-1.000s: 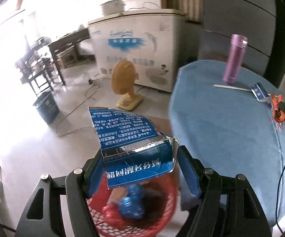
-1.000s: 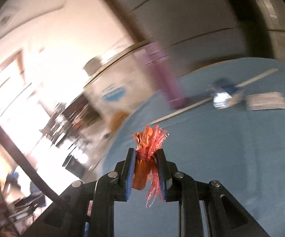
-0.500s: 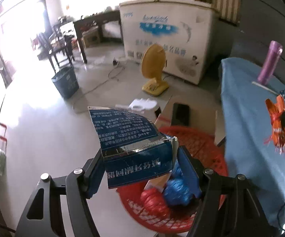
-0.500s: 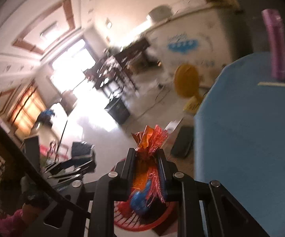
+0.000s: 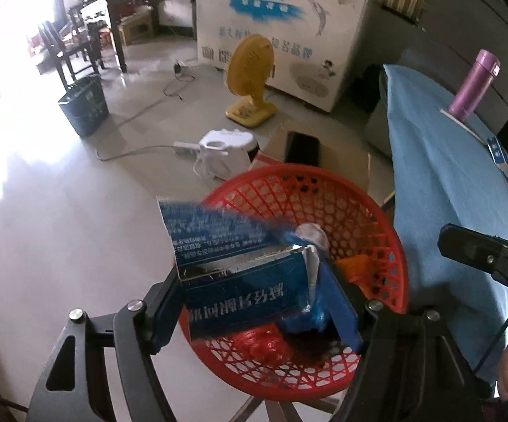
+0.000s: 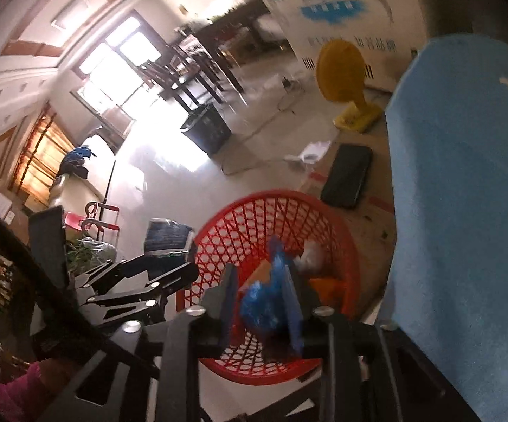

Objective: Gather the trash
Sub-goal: 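Carry blue box and orange wrapper to the red basket and release both, then move both tools back over the table toward the remaining boxes, then grasp the white medicine box with the right tool while the left tool grasps the blue box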

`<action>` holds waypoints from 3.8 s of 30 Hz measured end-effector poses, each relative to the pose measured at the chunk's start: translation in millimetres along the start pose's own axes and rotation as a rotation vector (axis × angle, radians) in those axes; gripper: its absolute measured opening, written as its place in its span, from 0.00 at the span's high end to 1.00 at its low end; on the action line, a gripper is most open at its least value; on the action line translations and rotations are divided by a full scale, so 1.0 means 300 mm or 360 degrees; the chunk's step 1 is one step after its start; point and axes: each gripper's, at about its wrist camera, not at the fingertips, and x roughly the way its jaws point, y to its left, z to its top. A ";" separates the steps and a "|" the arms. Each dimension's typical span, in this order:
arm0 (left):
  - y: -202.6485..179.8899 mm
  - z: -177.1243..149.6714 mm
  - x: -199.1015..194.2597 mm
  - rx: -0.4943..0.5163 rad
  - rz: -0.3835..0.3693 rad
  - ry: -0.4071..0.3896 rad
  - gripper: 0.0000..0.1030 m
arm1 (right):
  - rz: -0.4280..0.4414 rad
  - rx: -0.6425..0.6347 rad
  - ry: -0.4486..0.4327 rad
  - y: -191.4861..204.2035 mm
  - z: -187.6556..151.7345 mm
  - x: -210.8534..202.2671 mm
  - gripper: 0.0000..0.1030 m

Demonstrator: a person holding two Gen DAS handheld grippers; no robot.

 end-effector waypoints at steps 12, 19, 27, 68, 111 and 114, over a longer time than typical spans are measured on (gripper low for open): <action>-0.128 0.056 -0.112 0.0256 0.0325 -0.0191 0.26 | -0.0039 0.0084 -0.0228 -0.049 0.020 -0.180 0.65; -0.273 0.087 -0.224 0.0444 0.0424 -0.0373 0.24 | -0.0077 0.0140 -0.0415 -0.093 0.013 -0.345 0.36; -0.439 0.083 -0.308 0.0627 0.0408 -0.0490 0.23 | -0.0091 0.0239 -0.0652 -0.169 -0.020 -0.546 0.36; -1.081 0.213 -0.119 0.1056 -0.0025 -0.0148 0.23 | -0.0241 0.1858 -0.0890 -1.563 -0.132 -1.181 0.32; -1.966 0.599 0.143 0.0809 -0.0301 -0.0085 0.23 | -0.1019 0.1368 -0.1399 -1.505 -0.186 -1.248 0.49; -2.060 0.629 0.208 0.0760 -0.0226 -0.0057 0.23 | -0.1159 0.1345 -0.1455 -1.519 -0.187 -1.274 0.49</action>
